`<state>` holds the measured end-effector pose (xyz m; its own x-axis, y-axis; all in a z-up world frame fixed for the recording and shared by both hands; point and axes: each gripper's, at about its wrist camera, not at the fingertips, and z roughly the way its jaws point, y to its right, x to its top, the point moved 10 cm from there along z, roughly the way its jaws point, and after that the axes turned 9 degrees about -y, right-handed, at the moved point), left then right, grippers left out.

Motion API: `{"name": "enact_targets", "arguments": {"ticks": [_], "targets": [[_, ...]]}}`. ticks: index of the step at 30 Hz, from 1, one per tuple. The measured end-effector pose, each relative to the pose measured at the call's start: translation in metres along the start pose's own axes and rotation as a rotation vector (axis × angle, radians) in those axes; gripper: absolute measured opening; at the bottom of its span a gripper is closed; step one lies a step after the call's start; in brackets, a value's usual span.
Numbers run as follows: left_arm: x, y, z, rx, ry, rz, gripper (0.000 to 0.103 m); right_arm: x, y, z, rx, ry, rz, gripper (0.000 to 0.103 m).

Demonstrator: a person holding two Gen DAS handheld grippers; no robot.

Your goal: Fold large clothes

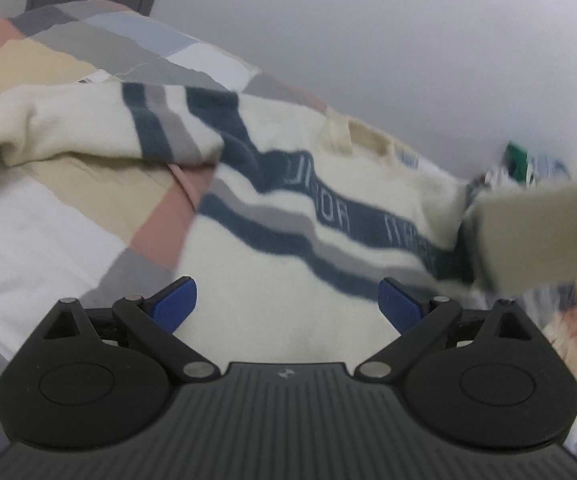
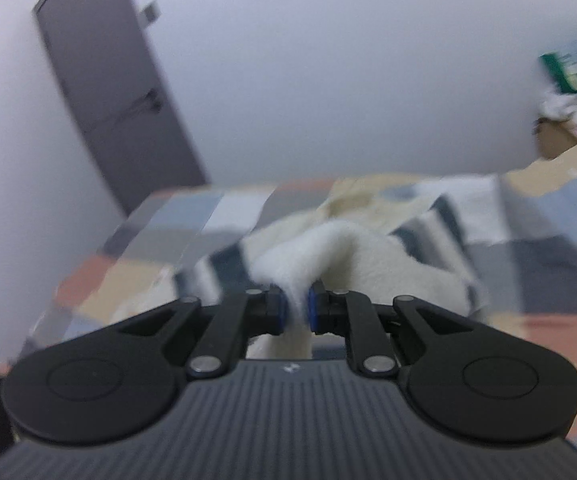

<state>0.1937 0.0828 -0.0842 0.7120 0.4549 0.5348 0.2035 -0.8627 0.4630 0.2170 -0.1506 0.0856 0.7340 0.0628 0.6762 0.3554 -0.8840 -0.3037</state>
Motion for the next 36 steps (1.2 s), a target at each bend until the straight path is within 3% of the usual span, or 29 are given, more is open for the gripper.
{"name": "enact_targets", "arguments": {"ticks": [5, 12, 13, 14, 15, 17, 22, 24, 28, 31, 36], "targets": [[0.016, -0.015, -0.012, -0.019, 0.038, -0.019, 0.099, -0.048, -0.031, 0.07, 0.026, -0.147, -0.029, 0.015], [0.022, -0.039, -0.023, -0.015, 0.068, -0.058, 0.099, -0.089, -0.052, 0.137, 0.037, -0.273, -0.012, 0.018], [0.022, -0.04, -0.023, -0.016, 0.069, -0.063, 0.099, -0.093, -0.053, 0.141, 0.045, -0.289, 0.005, 0.02], [0.023, -0.04, -0.023, -0.015, 0.072, -0.066, 0.099, -0.096, -0.056, 0.146, 0.057, -0.308, 0.019, 0.031], [0.024, -0.041, -0.022, -0.015, 0.074, -0.068, 0.099, -0.1, -0.056, 0.148, 0.08, -0.322, 0.034, 0.049], [0.025, -0.039, -0.02, -0.017, 0.072, -0.067, 0.099, -0.106, -0.056, 0.146, 0.131, -0.34, 0.054, 0.065], [0.022, -0.033, -0.018, -0.011, 0.074, -0.057, 0.099, -0.101, -0.051, 0.133, 0.161, -0.317, -0.012, 0.067], [0.02, -0.029, -0.017, -0.013, 0.071, -0.048, 0.099, -0.091, -0.034, 0.126, 0.152, -0.277, 0.0, 0.071], [0.015, -0.018, -0.011, 0.003, 0.064, 0.003, 0.099, -0.067, 0.025, 0.125, 0.145, -0.211, 0.154, 0.071], [0.011, -0.009, -0.002, 0.007, 0.047, 0.033, 0.099, -0.053, 0.081, 0.133, 0.083, -0.146, 0.255, 0.071], [0.004, 0.007, 0.017, -0.023, 0.011, 0.055, 0.099, -0.057, 0.169, 0.157, 0.012, -0.109, 0.432, 0.074]]}}
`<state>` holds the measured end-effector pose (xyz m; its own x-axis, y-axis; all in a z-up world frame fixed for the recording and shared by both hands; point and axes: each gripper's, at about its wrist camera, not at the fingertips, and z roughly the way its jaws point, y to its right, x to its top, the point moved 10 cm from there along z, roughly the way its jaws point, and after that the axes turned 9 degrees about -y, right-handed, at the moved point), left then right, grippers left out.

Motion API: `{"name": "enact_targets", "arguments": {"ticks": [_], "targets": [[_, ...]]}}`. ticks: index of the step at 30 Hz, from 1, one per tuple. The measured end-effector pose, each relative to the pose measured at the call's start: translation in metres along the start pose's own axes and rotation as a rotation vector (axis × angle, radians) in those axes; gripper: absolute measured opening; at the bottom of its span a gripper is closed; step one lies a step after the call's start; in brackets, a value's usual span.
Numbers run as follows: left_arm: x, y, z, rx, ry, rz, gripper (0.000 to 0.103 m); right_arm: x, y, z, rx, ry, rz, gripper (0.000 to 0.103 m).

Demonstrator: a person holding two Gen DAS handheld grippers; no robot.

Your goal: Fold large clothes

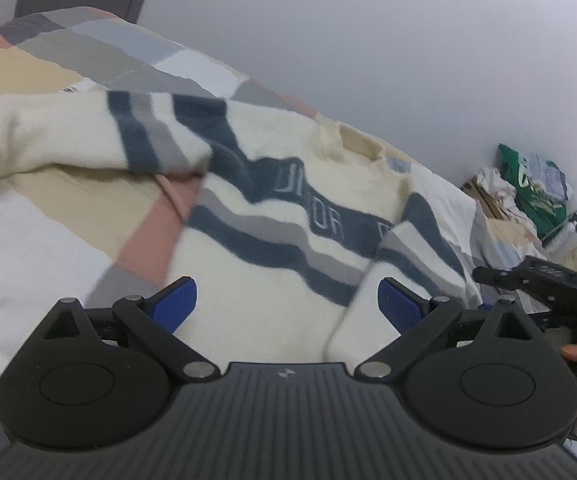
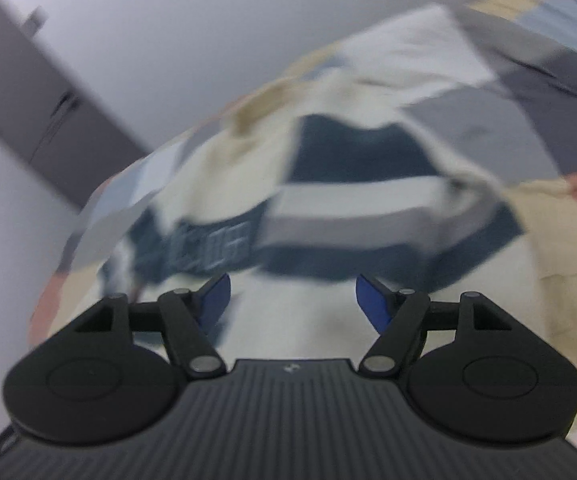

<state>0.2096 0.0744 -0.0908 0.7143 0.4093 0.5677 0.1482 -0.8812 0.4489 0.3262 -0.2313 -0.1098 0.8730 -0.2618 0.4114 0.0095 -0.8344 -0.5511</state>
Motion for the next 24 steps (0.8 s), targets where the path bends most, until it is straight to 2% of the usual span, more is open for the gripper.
{"name": "enact_targets", "arguments": {"ticks": [4, 8, 10, 12, 15, 18, 24], "targets": [[-0.001, 0.012, 0.017, -0.029, -0.012, 0.009, 0.099, 0.009, 0.043, 0.025, -0.008, -0.015, 0.099, 0.073], [-0.004, 0.024, 0.032, -0.069, -0.025, 0.024, 0.099, 0.022, 0.052, 0.05, 0.064, -0.029, 0.111, 0.072], [-0.006, 0.03, 0.039, -0.083, -0.024, 0.043, 0.099, 0.031, 0.05, 0.061, 0.076, -0.023, 0.085, 0.066], [-0.007, 0.037, 0.045, -0.093, -0.019, 0.061, 0.099, 0.042, 0.05, 0.068, 0.089, -0.015, 0.051, 0.042], [-0.008, 0.043, 0.051, -0.109, -0.015, 0.075, 0.099, 0.058, 0.048, 0.066, 0.126, 0.03, -0.016, 0.026], [-0.008, 0.049, 0.055, -0.124, -0.002, 0.084, 0.099, 0.074, 0.062, 0.058, 0.149, 0.103, 0.011, 0.022], [-0.009, 0.059, 0.067, -0.11, 0.01, 0.151, 0.099, 0.094, 0.106, 0.056, 0.048, 0.211, 0.09, 0.02]]}}
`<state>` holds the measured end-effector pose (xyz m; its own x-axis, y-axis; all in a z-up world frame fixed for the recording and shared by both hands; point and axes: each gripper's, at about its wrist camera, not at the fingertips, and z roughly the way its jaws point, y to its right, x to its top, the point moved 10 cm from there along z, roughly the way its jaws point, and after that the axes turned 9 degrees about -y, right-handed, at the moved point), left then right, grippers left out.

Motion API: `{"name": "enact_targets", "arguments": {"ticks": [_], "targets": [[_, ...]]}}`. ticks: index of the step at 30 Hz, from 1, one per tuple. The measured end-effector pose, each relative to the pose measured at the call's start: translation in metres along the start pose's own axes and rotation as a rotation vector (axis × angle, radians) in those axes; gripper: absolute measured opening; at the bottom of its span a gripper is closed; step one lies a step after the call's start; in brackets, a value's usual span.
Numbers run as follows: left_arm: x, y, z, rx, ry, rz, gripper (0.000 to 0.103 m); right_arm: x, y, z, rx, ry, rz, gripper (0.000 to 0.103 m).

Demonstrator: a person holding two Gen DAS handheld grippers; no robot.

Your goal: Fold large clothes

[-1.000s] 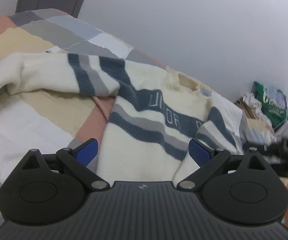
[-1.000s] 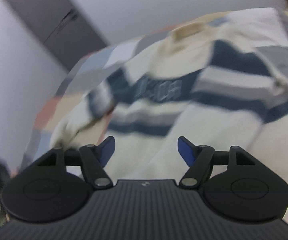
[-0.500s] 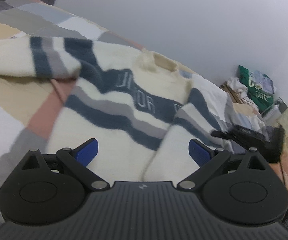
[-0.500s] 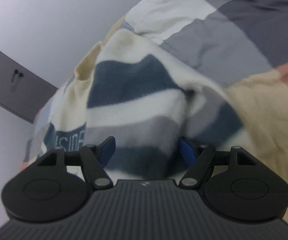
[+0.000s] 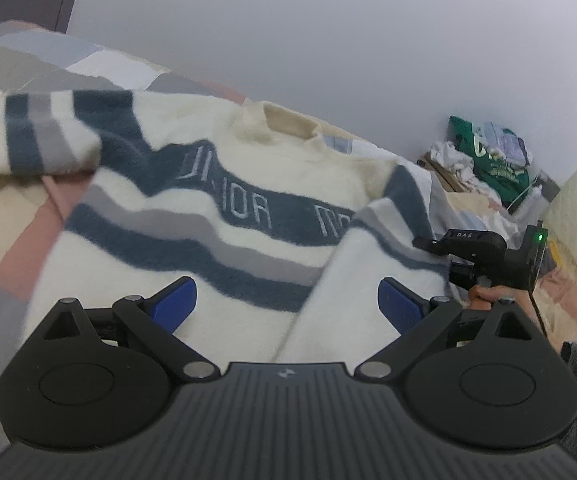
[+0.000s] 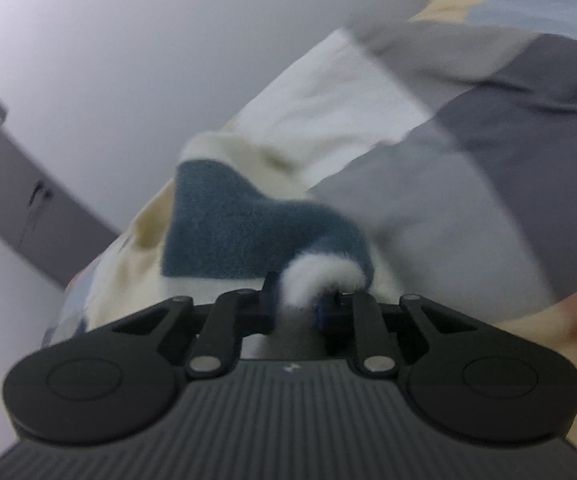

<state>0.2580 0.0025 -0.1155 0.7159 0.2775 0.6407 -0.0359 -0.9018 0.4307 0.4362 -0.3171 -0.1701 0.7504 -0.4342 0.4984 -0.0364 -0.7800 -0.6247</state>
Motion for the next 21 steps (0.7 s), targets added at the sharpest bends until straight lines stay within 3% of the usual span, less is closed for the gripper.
{"name": "enact_targets", "arguments": {"ticks": [7, 12, 18, 21], "targets": [[-0.012, -0.001, 0.012, 0.021, -0.04, 0.031, 0.099, -0.011, -0.009, -0.007, -0.118, -0.015, -0.116, 0.024], [-0.015, 0.0, 0.009, 0.053, -0.036, 0.05, 0.099, -0.032, -0.027, -0.03, -0.176, -0.045, -0.223, 0.058], [-0.013, -0.003, -0.003, 0.081, -0.01, 0.036, 0.099, -0.06, -0.068, -0.069, -0.18, -0.032, -0.307, 0.06], [-0.012, -0.006, -0.009, 0.09, 0.002, 0.04, 0.099, -0.083, -0.095, -0.086, -0.119, -0.023, -0.324, 0.06]]}}
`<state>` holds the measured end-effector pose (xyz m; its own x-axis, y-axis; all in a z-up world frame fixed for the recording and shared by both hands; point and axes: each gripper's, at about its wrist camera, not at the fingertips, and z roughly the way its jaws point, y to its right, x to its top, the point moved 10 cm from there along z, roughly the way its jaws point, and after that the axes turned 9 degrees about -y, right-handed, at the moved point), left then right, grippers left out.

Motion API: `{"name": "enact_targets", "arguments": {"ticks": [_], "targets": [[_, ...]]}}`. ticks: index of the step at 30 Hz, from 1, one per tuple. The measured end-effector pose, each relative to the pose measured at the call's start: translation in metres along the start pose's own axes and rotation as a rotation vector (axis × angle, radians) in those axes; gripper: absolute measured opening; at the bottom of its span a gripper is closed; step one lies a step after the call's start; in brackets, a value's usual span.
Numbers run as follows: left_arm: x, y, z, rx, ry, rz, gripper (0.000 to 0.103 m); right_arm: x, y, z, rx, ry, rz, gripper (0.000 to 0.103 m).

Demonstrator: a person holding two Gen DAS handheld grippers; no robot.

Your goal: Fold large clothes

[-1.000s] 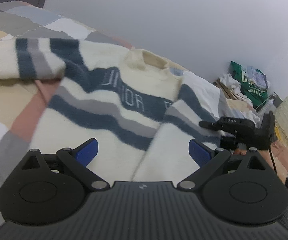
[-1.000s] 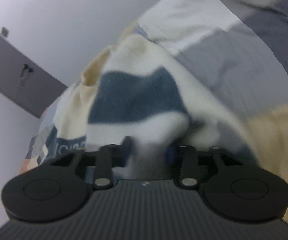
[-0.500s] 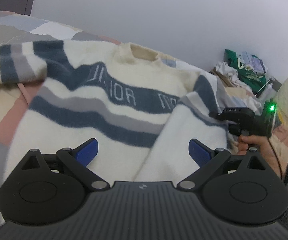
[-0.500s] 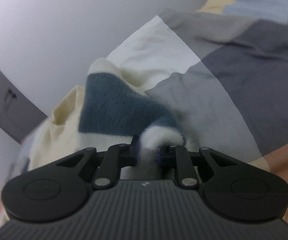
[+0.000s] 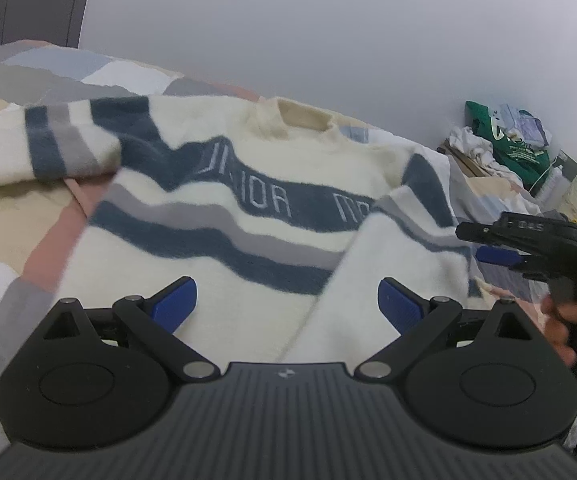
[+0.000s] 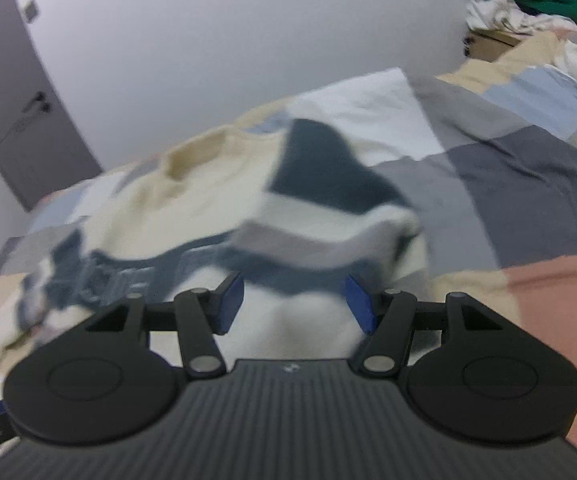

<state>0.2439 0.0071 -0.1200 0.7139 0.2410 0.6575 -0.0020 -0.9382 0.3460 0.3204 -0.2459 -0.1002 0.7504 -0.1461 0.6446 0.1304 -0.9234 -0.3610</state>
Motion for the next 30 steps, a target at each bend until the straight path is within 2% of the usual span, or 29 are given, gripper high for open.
{"name": "enact_targets", "arguments": {"ticks": [3, 7, 11, 14, 19, 28, 30], "targets": [[0.0, -0.007, -0.007, 0.021, 0.007, -0.013, 0.099, -0.023, -0.041, -0.009, 0.063, -0.006, -0.065, 0.06], [0.004, -0.027, -0.022, 0.041, 0.032, -0.092, 0.099, -0.065, -0.084, -0.011, 0.087, -0.045, -0.223, 0.059], [0.012, -0.055, -0.036, 0.085, 0.069, -0.17, 0.099, -0.102, -0.101, 0.005, 0.083, -0.131, -0.31, 0.057], [0.013, -0.081, -0.041, 0.123, 0.076, -0.256, 0.099, -0.122, -0.097, 0.017, 0.041, -0.171, -0.337, 0.057], [0.008, -0.135, -0.051, 0.144, 0.098, -0.486, 0.099, -0.12, -0.092, 0.015, 0.043, -0.179, -0.308, 0.057], [0.003, -0.263, -0.079, 0.175, 0.275, -0.955, 0.098, -0.124, -0.085, 0.009, 0.083, -0.187, -0.219, 0.057], [0.0, -0.286, -0.076, 0.121, 0.296, -1.061, 0.098, -0.124, -0.085, 0.009, 0.086, -0.188, -0.215, 0.057]]}}
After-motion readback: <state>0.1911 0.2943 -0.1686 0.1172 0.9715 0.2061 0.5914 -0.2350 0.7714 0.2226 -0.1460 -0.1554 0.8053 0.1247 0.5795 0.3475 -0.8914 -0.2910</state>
